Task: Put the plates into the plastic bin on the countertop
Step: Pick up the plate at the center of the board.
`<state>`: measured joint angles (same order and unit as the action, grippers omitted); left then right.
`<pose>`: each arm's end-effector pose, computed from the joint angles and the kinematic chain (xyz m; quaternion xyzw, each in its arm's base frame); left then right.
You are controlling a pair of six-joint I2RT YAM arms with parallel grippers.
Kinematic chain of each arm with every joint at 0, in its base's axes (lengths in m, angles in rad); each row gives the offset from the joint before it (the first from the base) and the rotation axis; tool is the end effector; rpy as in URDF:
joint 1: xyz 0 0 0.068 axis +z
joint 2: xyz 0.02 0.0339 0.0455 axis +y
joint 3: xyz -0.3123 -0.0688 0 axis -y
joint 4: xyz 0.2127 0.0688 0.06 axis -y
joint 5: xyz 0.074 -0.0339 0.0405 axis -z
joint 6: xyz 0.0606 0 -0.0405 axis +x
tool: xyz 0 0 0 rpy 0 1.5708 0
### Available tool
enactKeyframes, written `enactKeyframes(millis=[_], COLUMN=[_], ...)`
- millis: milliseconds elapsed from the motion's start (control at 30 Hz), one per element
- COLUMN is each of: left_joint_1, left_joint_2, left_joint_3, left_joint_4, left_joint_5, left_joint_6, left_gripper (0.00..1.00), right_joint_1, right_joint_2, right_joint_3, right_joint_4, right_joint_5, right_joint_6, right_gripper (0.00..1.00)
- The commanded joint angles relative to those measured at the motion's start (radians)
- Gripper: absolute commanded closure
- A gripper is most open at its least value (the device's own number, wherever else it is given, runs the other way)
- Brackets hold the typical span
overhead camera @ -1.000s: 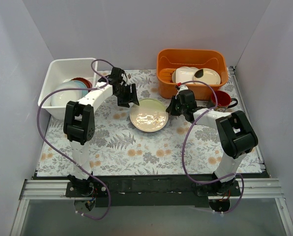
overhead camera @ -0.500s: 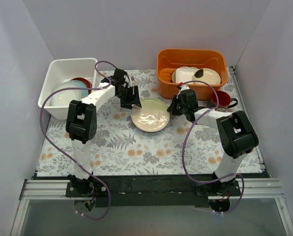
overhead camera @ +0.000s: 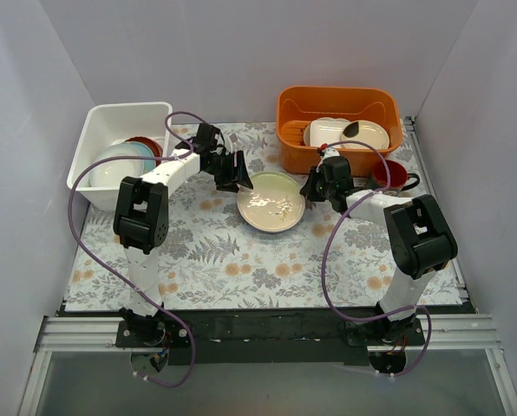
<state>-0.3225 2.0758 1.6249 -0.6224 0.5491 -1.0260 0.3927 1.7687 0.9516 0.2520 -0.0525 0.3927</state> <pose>0.4155 -0.1722 0.2377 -0.2588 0.8988 -0.3532 0.0211 0.3538 0.1500 0.2336 -0.0126 0.8759 0.2056 0.4363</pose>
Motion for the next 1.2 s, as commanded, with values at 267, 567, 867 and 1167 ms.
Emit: enactKeyframes(millis=[267, 567, 867, 1167], left_joint_1=[-0.044, -0.078, -0.095, -0.095], left_joint_2=[-0.071, -0.046, -0.048, -0.146], left_joint_3=[-0.014, -0.014, -0.034, -0.195], left_joint_4=[0.082, 0.082, 0.141, 0.446], left_joint_5=[0.117, 0.11, 0.21, 0.383], left_joint_6=[-0.048, -0.046, -0.06, -0.212], left_gripper=[0.47, 0.46, 0.46, 0.5], right_joint_1=[0.003, 0.035, 0.055, 0.057], right_joint_2=[0.015, -0.043, -0.081, -0.071], right_joint_3=[-0.048, -0.066, -0.114, -0.128], right_joint_4=[-0.066, -0.025, 0.065, 0.101], right_joint_5=[-0.006, -0.009, -0.053, -0.064], right_joint_6=[-0.022, -0.046, -0.052, -0.048], right_gripper=[0.99, 0.99, 0.99, 0.99])
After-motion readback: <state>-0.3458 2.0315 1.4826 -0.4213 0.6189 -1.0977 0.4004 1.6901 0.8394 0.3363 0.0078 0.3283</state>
